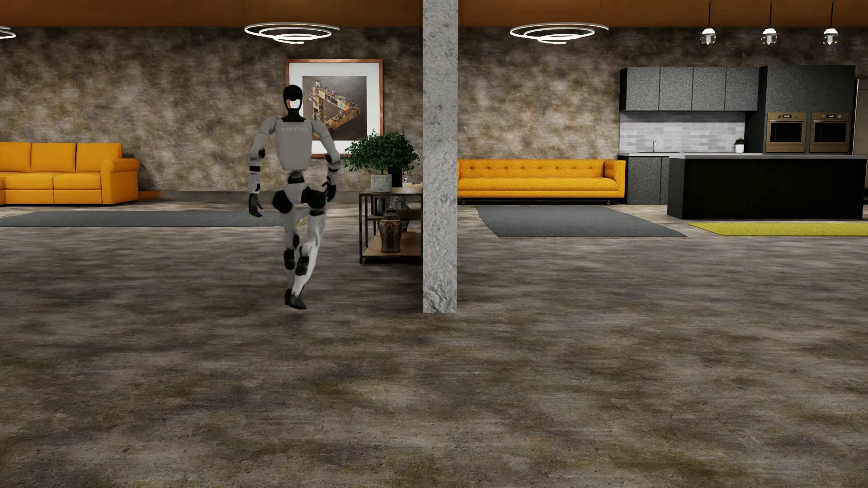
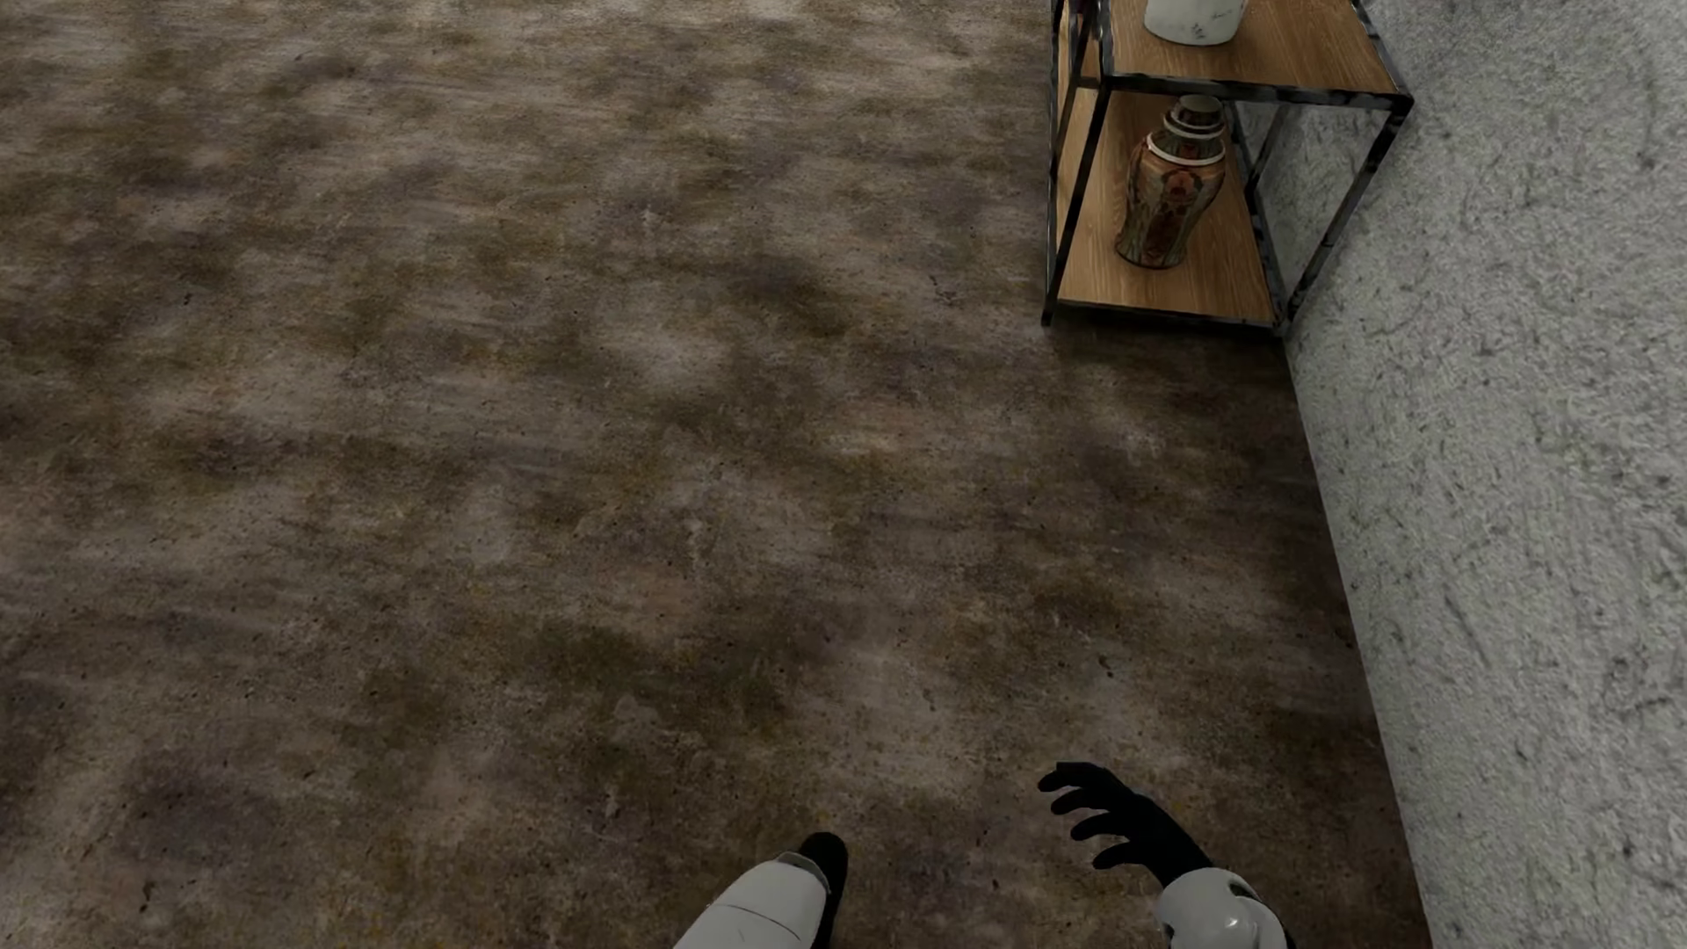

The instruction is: Avoid the corner

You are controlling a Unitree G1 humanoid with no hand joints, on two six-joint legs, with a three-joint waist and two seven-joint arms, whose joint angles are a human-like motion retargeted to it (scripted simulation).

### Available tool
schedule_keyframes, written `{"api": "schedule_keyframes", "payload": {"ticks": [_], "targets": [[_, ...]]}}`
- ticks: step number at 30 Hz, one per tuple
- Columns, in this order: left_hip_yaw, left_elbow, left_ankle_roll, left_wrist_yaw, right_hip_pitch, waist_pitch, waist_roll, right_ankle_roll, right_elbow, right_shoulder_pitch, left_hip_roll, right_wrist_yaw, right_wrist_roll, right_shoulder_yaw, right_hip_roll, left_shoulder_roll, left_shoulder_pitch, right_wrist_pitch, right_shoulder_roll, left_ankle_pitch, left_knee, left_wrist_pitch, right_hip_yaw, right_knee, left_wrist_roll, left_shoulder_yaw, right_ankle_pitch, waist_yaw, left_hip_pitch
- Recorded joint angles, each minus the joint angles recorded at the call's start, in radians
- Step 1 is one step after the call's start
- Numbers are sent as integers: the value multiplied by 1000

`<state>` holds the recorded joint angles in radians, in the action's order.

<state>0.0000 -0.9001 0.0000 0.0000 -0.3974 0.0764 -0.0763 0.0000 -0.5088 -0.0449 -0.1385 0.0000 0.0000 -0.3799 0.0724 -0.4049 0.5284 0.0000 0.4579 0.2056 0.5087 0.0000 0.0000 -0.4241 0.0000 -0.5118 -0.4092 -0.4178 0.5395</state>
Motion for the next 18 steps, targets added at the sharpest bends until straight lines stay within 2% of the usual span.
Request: {"api": "schedule_keyframes", "payload": {"ticks": [1,2,3,4,5,6,7,8,9,10,11,12,13,14,15,16,17,18], "targets": [[0,-24,0,0,-15,-2,22,0,5,-5,11,0,0,19,-54,1,-2,0,-8,-82,140,0,0,-54,0,-14,73,-21,48],[0,-80,0,0,-10,11,65,0,-29,-30,57,0,0,22,-116,3,-23,0,-39,-100,278,0,0,-165,0,-38,213,-16,67],[0,-116,0,0,44,22,72,0,-67,-60,85,0,0,19,-141,12,-60,0,-50,-52,348,0,0,-349,0,-43,379,12,16],[0,-92,0,0,175,13,58,0,-106,-72,99,0,0,-34,-110,30,-68,0,-43,14,371,0,0,-622,0,-17,505,46,-31],[0,-48,0,0,285,26,69,0,-160,-75,142,0,0,-99,-115,39,-82,0,-50,32,335,0,0,-845,0,-1,494,123,-127],[0,3,0,0,374,39,49,0,-224,-93,158,0,0,-162,-80,47,-106,0,-58,25,282,0,0,-957,0,18,472,207,-225],[0,68,0,0,495,34,21,0,-236,-145,163,0,0,-167,-53,59,-140,0,-59,23,228,0,0,-1005,0,52,469,285,-304],[0,141,0,0,582,40,-9,0,-237,-219,163,0,0,-143,-26,67,-166,0,-55,23,160,0,0,-946,0,58,492,349,-413],[0,206,0,0,652,46,-7,0,-419,-214,159,0,0,-241,-7,62,-195,0,-95,27,104,0,0,-787,0,100,566,392,-510],[0,290,0,0,710,46,-21,0,-409,-268,148,0,0,-307,5,64,-224,0,-72,32,52,0,0,-575,0,142,667,439,-602],[0,353,0,0,758,39,-25,0,-438,-310,136,0,0,-345,7,62,-251,0,-71,53,10,0,0,-356,0,143,723,476,-681],[0,410,0,0,778,33,-13,0,-463,-344,130,0,0,-369,-5,49,-289,0,-76,87,-9,0,0,-151,0,173,594,509,-752],[0,452,0,0,804,23,-4,0,-472,-375,122,0,0,-407,-18,36,-322,0,-74,127,-13,0,0,-31,0,186,279,542,-798],[0,476,0,0,832,14,3,0,-481,-402,102,0,0,-421,-35,28,-344,0,-77,169,-3,0,0,-59,0,211,59,572,-831],[0,481,0,0,857,18,3,0,-492,-423,82,0,0,-444,-32,26,-356,0,-79,171,19,0,0,-50,0,232,38,610,-863],[0,450,0,0,876,26,-8,0,-508,-437,56,0,0,-460,-15,35,-354,0,-79,131,41,0,0,-68,0,253,214,632,-912],[0,414,0,0,916,5,-21,0,-521,-443,42,0,0,-472,14,48,-338,0,-84,12,95,0,0,-109,0,267,488,626,-912],[0,331,0,0,926,-2,-57,0,-541,-432,-9,0,0,-502,62,73,-318,0,-84,-193,254,0,0,-195,0,253,631,610,-870]]}}
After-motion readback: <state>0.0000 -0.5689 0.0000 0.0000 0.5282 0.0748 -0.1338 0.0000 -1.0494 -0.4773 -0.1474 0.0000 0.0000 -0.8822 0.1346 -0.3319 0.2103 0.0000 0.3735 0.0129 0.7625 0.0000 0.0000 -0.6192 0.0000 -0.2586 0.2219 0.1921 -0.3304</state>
